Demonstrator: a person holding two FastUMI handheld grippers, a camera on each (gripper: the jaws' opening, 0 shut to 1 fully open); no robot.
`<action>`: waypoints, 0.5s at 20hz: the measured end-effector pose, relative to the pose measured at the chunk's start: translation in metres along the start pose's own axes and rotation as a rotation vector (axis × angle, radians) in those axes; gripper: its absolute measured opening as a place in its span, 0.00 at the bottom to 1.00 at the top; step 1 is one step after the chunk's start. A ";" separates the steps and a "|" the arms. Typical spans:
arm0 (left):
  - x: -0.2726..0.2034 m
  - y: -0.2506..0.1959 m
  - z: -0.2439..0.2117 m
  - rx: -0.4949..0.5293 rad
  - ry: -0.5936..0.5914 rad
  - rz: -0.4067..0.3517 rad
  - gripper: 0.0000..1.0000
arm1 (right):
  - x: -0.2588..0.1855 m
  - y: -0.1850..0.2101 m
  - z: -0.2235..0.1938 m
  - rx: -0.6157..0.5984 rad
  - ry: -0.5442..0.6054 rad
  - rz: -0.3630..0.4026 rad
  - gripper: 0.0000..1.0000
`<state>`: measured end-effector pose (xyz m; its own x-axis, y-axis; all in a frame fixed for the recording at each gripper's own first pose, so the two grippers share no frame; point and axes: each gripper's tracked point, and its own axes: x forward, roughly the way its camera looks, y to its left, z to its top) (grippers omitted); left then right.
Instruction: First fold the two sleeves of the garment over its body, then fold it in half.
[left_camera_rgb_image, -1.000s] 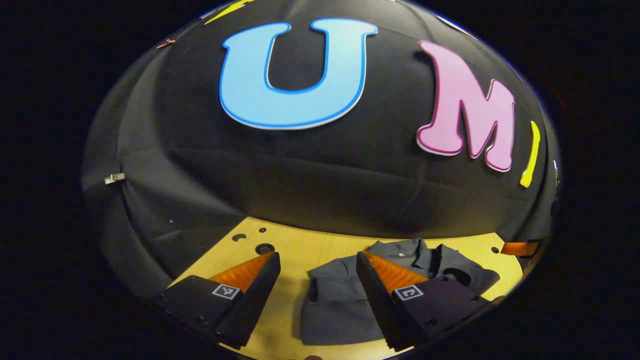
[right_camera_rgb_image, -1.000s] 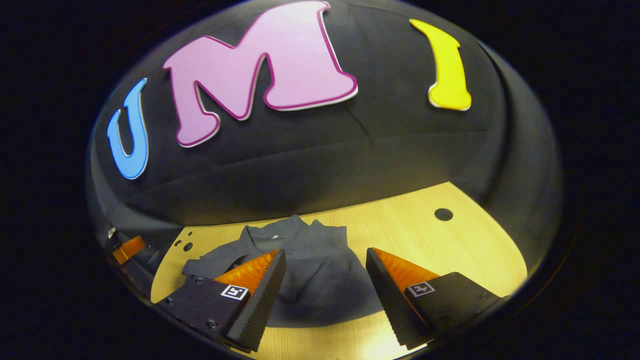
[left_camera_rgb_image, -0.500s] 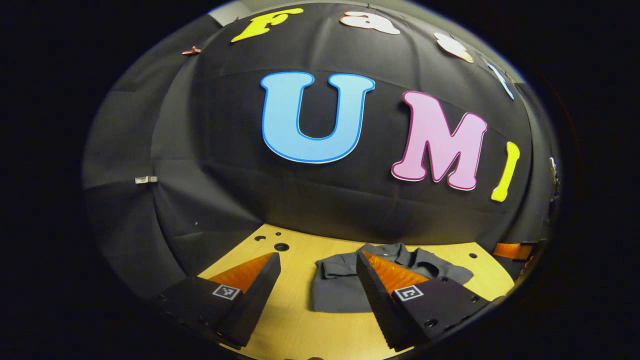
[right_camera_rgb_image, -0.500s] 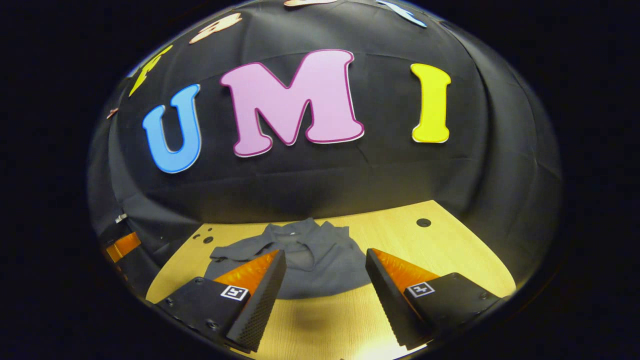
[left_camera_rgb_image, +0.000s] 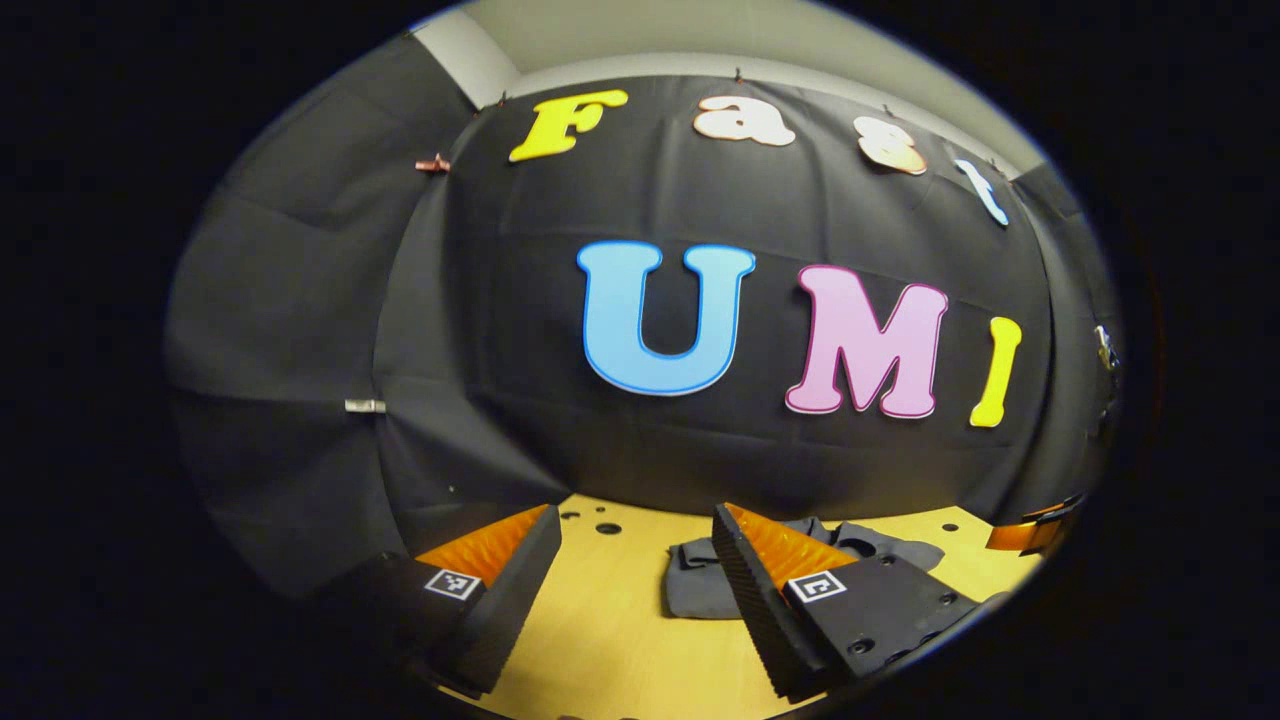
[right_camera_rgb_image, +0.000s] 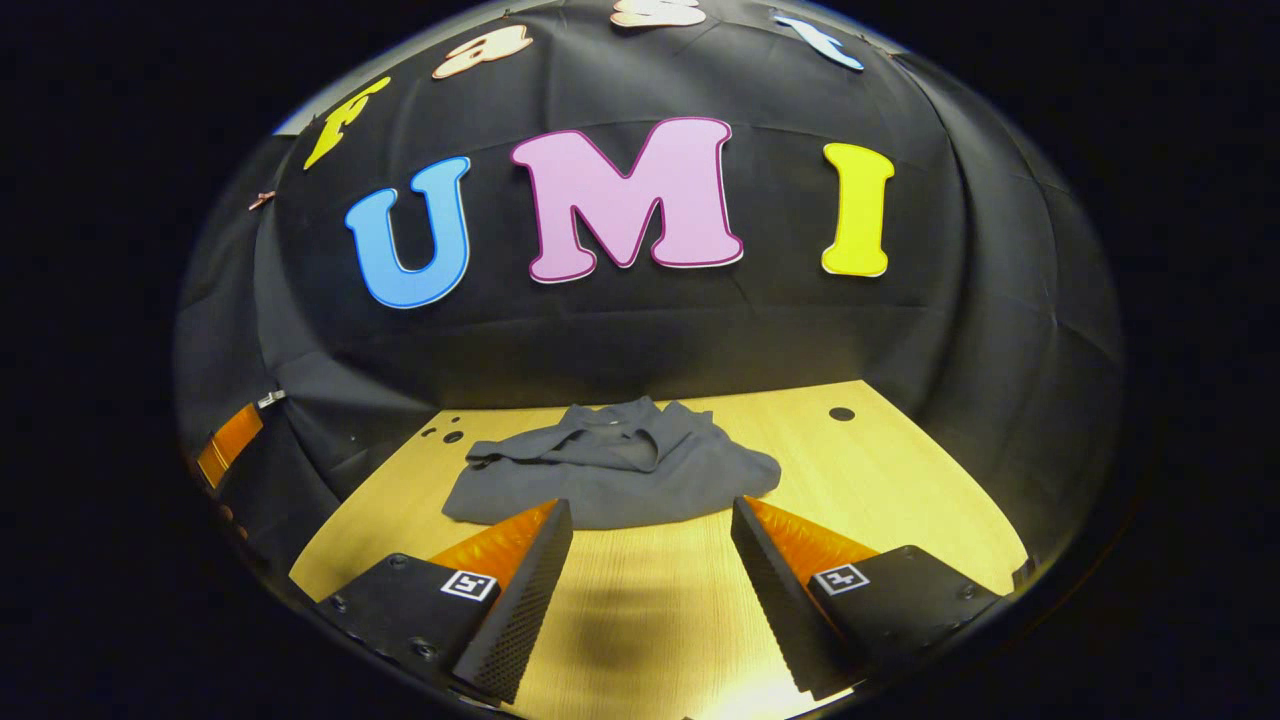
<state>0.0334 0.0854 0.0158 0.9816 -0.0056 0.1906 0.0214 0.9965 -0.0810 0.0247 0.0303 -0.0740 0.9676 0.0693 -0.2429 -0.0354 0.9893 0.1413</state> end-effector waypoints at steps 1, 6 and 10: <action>-0.006 -0.006 -0.003 0.005 0.004 -0.018 0.96 | -0.006 0.006 -0.005 0.006 0.001 0.013 0.98; -0.026 -0.035 -0.018 -0.019 0.052 -0.094 0.96 | -0.031 0.028 -0.028 -0.009 0.031 0.054 0.99; -0.043 -0.057 -0.031 -0.060 0.113 -0.167 0.95 | -0.052 0.030 -0.044 0.004 0.078 0.054 0.99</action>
<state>-0.0044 0.0261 -0.0184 0.9784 -0.1833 0.0953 0.1938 0.9741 -0.1166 -0.0376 0.0618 -0.0998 0.9418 0.1323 -0.3090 -0.0857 0.9834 0.1597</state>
